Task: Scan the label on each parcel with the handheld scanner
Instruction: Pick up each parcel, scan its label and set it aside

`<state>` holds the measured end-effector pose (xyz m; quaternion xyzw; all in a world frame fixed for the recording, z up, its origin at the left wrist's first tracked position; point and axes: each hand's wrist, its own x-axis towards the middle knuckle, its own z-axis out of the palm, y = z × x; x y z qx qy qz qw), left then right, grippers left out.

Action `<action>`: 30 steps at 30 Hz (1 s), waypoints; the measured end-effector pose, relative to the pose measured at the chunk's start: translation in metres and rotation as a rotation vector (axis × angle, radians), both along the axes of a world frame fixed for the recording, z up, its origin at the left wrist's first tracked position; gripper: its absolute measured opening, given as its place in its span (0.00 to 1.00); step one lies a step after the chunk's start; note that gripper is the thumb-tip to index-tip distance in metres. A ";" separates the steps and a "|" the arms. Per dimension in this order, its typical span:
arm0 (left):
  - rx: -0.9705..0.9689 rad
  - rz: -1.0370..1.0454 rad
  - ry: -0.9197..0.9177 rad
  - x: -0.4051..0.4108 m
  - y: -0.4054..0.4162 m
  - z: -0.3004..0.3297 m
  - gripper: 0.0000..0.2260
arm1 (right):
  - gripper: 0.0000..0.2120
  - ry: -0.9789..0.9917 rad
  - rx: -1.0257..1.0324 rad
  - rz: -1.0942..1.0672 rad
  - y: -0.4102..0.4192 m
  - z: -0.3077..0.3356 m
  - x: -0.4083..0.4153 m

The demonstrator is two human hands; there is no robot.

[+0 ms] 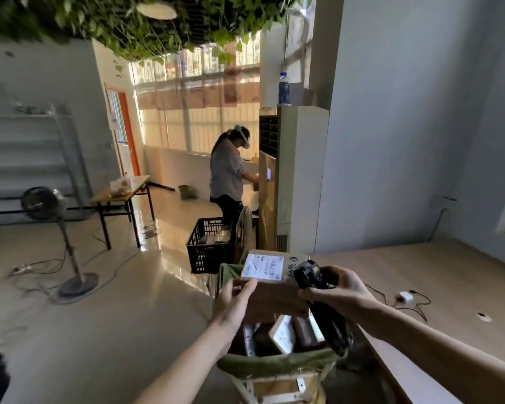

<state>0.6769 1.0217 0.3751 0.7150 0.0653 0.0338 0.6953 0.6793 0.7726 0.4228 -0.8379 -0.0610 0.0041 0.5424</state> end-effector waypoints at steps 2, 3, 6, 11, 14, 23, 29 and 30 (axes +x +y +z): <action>0.017 0.001 -0.005 0.027 0.016 -0.004 0.19 | 0.24 0.010 -0.003 0.023 0.014 -0.007 0.037; 0.019 0.008 -0.002 0.044 0.023 -0.007 0.20 | 0.26 0.012 -0.003 0.029 0.021 -0.010 0.058; 0.011 0.033 0.033 0.104 0.042 -0.015 0.17 | 0.25 0.024 -0.006 0.051 0.038 -0.018 0.125; 0.006 0.048 0.042 0.205 0.062 -0.029 0.11 | 0.24 0.108 -0.011 0.106 0.058 -0.028 0.236; 0.016 0.050 0.076 0.254 0.072 -0.044 0.13 | 0.22 0.148 0.000 0.115 0.070 -0.038 0.287; 0.150 0.038 0.144 0.372 0.098 -0.107 0.24 | 0.22 0.213 -0.127 0.116 0.099 -0.100 0.414; 0.135 -0.016 0.257 0.432 0.106 -0.168 0.16 | 0.22 0.345 -0.312 0.102 0.114 -0.152 0.489; 0.137 -0.024 0.278 0.439 0.106 -0.179 0.15 | 0.21 0.364 -0.347 0.096 0.118 -0.160 0.499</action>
